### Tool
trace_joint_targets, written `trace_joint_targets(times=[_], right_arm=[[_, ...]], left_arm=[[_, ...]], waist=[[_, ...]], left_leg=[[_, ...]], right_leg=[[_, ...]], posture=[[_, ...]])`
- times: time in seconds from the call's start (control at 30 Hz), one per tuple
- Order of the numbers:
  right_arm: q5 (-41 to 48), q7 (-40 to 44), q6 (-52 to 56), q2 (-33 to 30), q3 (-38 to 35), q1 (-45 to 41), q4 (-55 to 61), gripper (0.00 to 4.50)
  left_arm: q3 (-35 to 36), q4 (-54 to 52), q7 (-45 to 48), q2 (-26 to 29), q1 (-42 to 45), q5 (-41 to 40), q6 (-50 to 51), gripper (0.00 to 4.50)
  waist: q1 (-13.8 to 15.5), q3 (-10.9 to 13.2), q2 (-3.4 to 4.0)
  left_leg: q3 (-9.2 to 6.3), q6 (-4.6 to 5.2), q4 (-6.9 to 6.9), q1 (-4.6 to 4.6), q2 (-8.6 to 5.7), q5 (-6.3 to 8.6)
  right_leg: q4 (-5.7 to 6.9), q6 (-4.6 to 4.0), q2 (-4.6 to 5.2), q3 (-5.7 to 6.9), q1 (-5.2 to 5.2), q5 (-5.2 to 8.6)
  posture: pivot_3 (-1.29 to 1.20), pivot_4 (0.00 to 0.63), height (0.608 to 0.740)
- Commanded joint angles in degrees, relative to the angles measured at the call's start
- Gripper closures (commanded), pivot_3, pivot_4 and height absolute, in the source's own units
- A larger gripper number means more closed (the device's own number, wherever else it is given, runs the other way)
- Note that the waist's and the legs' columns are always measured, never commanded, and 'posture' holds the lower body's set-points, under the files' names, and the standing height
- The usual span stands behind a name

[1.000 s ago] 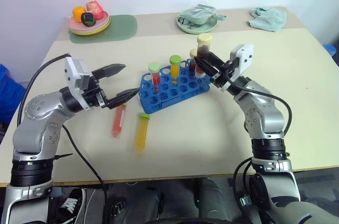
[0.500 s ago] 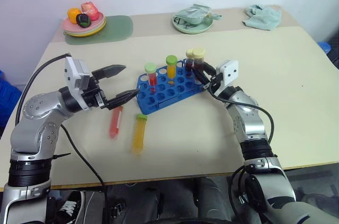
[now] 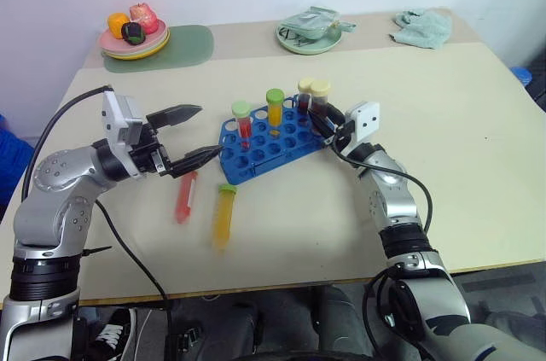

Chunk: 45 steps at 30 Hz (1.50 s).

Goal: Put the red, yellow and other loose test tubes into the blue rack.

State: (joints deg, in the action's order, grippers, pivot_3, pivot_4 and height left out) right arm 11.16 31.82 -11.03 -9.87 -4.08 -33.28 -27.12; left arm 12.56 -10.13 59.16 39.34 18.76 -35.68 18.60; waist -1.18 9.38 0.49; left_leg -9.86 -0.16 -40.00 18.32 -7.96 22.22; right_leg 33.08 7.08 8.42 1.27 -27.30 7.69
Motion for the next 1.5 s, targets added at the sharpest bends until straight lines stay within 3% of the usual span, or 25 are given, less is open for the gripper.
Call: trace_joint_targets(times=[0.03, 0.3, 0.53, 0.67, 0.87, 1.17, 1.3, 1.5], right_arm=[[3.9, 1.0, 2.0, 0.8, -1.6, -0.9, 1.4, 3.74], [4.3, 2.3, 2.3, -0.6, -1.8, -0.8, 2.1, 0.02], [4.6, 4.6, 3.6, -3.8, -2.0, -0.3, 4.7, 0.02], [11.5, 14.1, 12.5, -14.6, -5.9, 0.8, 11.2, 0.02], [16.8, 21.3, 23.7, -26.6, -7.9, 3.3, 20.4, 0.02], [24.3, 36.4, 36.5, -39.9, -7.5, 5.8, 29.8, 0.02], [24.7, 40.3, 38.3, -42.3, -6.4, 4.7, 29.7, 0.02], [24.5, 41.1, 38.9, -40.9, -5.4, 3.3, 28.7, 0.02]], left_arm=[[1.8, -0.5, 0.3, 0.9, 0.4, -0.7, -0.7, 0.00], [1.6, -0.1, 0.4, 0.4, 0.2, -0.5, -1.2, 0.00], [1.9, -1.4, -0.1, 0.7, -0.5, -0.9, -0.5, 0.00], [2.3, -7.3, -2.2, 2.1, -3.7, -1.5, 2.6, 0.00], [3.2, -12.4, -6.9, 3.7, -6.8, -1.6, 6.7, 0.00], [1.7, -24.0, -24.8, 8.7, -9.9, -0.7, 29.2, 0.00], [2.8, -28.7, -31.7, 6.6, -9.8, -2.8, 37.2, 0.00], [4.4, -33.6, -43.4, 1.1, -5.2, -7.0, 54.1, 0.00]], waist=[[0.0, 0.0, 0.00], [0.0, 0.0, 0.01], [0.1, 0.0, 0.01], [0.5, 0.0, 0.06], [0.4, 0.0, 0.06], [0.7, 0.1, 0.04], [0.9, 0.1, 0.01], [1.9, 0.1, 0.00]], left_leg=[[0.00, 0.00, 0.00, 0.00, 0.00, 0.00], [0.00, 0.00, 0.00, 0.00, 0.00, 0.00], [0.00, 0.00, 0.00, 0.00, 0.00, 0.00], [0.00, 0.01, -0.01, 0.04, -0.02, 0.01], [0.05, 0.06, 0.02, 0.01, 0.05, 0.04], [0.25, 0.13, 0.01, -0.03, 0.18, 0.12], [0.27, 0.09, 0.00, -0.03, 0.25, 0.14], [0.38, -0.06, -0.04, -0.08, 0.46, 0.23]], right_leg=[[0.00, 0.00, 0.00, 0.00, 0.00, 0.00], [0.00, 0.00, -0.01, -0.01, 0.00, 0.00], [-0.01, 0.00, -0.01, -0.01, 0.00, 0.00], [-0.03, 0.00, 0.02, -0.01, -0.01, 0.00], [-0.07, 0.00, 0.00, -0.02, 0.02, 0.00], [-0.10, 0.00, -0.22, -0.35, 0.03, 0.00], [-0.11, 0.00, -0.28, -0.37, 0.04, 0.00], [-0.11, -0.05, -0.52, -0.46, 0.02, -0.03]], posture=[[0.00, 0.150, 0.740], [0.00, 0.150, 0.740], [0.00, 0.150, 0.740], [0.00, 0.150, 0.740], [0.00, 0.150, 0.740], [0.00, 0.150, 0.740], [0.00, 0.150, 0.740], [0.00, 0.150, 0.740]])
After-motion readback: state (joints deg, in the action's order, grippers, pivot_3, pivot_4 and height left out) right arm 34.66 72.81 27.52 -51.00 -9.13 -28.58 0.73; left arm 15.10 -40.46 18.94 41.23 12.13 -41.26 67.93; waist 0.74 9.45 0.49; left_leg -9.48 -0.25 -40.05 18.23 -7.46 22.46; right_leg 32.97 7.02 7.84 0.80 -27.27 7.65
